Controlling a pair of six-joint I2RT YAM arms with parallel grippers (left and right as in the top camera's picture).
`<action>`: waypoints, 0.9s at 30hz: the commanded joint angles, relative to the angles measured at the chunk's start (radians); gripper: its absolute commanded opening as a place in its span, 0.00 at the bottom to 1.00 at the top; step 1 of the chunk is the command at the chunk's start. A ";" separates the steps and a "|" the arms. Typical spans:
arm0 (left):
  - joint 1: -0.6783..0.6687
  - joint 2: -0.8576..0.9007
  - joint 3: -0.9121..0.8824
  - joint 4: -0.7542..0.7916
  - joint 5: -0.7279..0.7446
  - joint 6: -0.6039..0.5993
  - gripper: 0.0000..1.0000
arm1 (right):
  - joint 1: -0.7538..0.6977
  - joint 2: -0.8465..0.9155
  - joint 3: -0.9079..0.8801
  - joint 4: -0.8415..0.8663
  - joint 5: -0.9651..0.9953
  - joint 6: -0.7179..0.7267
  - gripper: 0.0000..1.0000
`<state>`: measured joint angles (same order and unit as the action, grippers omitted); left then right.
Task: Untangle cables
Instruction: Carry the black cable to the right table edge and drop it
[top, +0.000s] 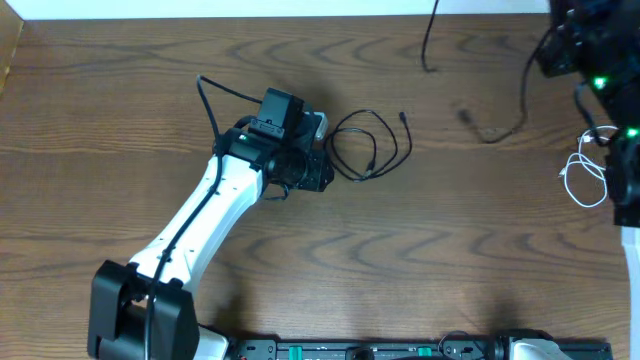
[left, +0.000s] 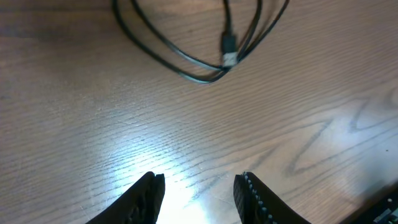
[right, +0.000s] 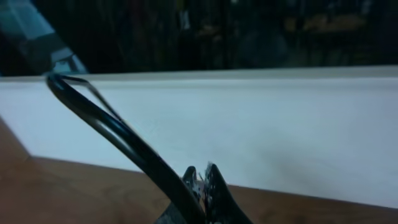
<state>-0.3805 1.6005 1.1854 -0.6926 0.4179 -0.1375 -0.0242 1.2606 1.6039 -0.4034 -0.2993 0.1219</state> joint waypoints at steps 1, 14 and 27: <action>0.004 0.019 0.011 -0.003 -0.009 0.005 0.42 | -0.042 -0.006 0.015 -0.005 0.016 -0.036 0.01; 0.004 0.021 0.011 -0.009 -0.011 0.005 0.41 | -0.245 0.181 0.014 -0.277 0.582 -0.206 0.01; 0.004 0.021 0.011 -0.025 -0.011 0.005 0.42 | -0.523 0.438 0.014 -0.423 0.430 -0.021 0.17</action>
<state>-0.3805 1.6161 1.1854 -0.7113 0.4156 -0.1375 -0.5179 1.6749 1.6089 -0.8242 0.2722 0.0467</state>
